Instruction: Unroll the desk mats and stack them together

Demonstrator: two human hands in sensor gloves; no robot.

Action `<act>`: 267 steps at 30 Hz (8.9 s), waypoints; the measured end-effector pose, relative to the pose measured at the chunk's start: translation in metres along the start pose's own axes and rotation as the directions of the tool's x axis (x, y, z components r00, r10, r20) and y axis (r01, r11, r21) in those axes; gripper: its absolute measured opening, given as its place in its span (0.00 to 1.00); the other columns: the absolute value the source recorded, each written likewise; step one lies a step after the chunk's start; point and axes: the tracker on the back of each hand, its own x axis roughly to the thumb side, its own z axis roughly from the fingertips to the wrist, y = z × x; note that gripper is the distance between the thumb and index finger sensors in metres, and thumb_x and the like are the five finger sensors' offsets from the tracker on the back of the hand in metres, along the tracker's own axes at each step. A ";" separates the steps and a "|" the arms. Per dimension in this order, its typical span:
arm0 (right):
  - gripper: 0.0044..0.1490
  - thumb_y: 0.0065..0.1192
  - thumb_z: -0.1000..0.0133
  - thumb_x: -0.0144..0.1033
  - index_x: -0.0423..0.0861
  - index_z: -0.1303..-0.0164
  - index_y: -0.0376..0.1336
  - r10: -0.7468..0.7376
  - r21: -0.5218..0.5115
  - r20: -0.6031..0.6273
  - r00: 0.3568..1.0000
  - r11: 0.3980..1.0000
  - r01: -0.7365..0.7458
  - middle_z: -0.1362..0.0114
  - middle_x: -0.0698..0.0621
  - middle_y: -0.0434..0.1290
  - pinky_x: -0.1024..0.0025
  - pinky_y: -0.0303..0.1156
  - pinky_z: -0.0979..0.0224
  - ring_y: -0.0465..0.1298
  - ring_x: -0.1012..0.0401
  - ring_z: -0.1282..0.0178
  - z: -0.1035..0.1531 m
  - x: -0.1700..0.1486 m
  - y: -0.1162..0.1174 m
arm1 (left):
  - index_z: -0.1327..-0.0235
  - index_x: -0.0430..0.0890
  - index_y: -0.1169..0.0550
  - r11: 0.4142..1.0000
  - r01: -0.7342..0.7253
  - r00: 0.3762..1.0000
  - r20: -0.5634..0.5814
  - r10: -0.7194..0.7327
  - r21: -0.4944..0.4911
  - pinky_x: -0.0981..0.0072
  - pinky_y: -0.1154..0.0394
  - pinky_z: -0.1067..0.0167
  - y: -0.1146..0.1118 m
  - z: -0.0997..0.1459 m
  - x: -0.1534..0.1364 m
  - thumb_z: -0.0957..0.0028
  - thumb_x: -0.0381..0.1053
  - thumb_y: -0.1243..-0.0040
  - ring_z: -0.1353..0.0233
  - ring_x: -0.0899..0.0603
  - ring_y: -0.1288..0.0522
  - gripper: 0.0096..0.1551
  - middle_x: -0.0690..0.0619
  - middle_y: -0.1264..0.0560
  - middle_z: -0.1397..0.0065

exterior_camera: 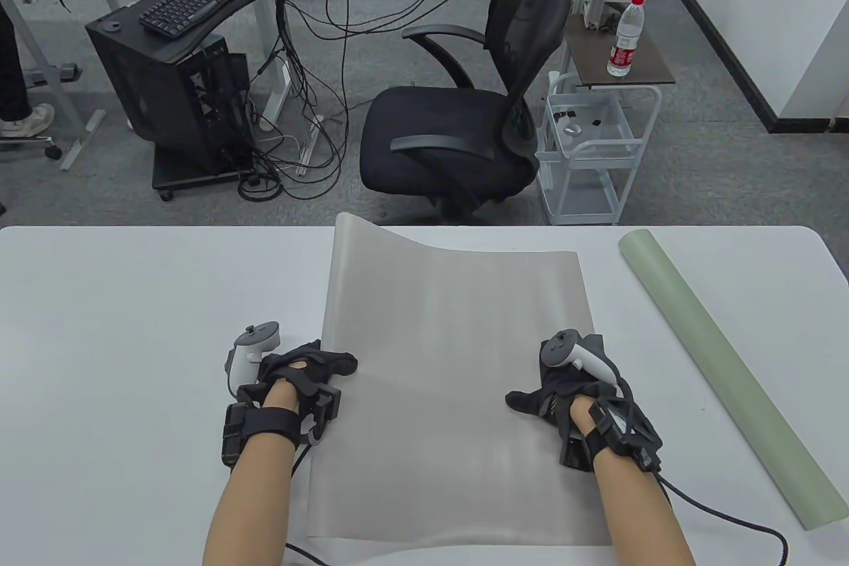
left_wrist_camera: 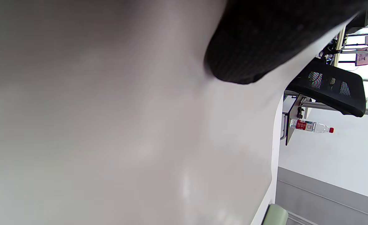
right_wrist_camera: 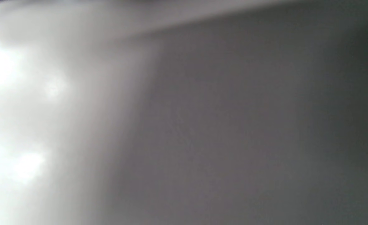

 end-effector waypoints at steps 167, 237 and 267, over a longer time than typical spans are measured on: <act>0.69 0.45 0.63 0.81 0.64 0.45 0.08 0.006 -0.029 0.004 1.000 1.000 -0.006 0.36 0.57 0.01 0.42 0.09 0.39 0.04 0.50 0.37 -0.001 0.000 0.002 | 0.37 0.71 0.39 0.643 0.758 0.639 -0.313 -0.702 0.105 0.51 0.21 0.46 0.099 0.113 -0.037 0.58 0.53 0.34 0.41 0.41 0.19 0.38 0.48 0.30 0.30; 0.69 0.46 0.64 0.80 0.64 0.45 0.08 0.001 -0.024 0.000 1.000 1.000 -0.001 0.37 0.57 0.01 0.42 0.09 0.39 0.04 0.51 0.38 -0.001 0.001 0.001 | 0.31 0.56 0.40 0.305 0.879 0.463 -0.497 -0.734 0.367 0.38 0.46 0.28 0.096 -0.020 0.073 0.57 0.50 0.37 0.22 0.30 0.55 0.40 0.43 0.63 0.20; 0.64 0.56 0.52 0.63 0.55 0.32 0.19 -0.190 -0.463 -0.485 0.853 0.884 -0.067 0.15 0.45 0.32 0.36 0.48 0.22 0.46 0.39 0.16 0.069 -0.213 -0.071 | 0.29 0.53 0.55 0.763 0.541 0.651 0.398 -0.646 0.354 0.37 0.41 0.30 -0.110 0.125 -0.039 0.54 0.58 0.41 0.22 0.29 0.47 0.49 0.37 0.66 0.22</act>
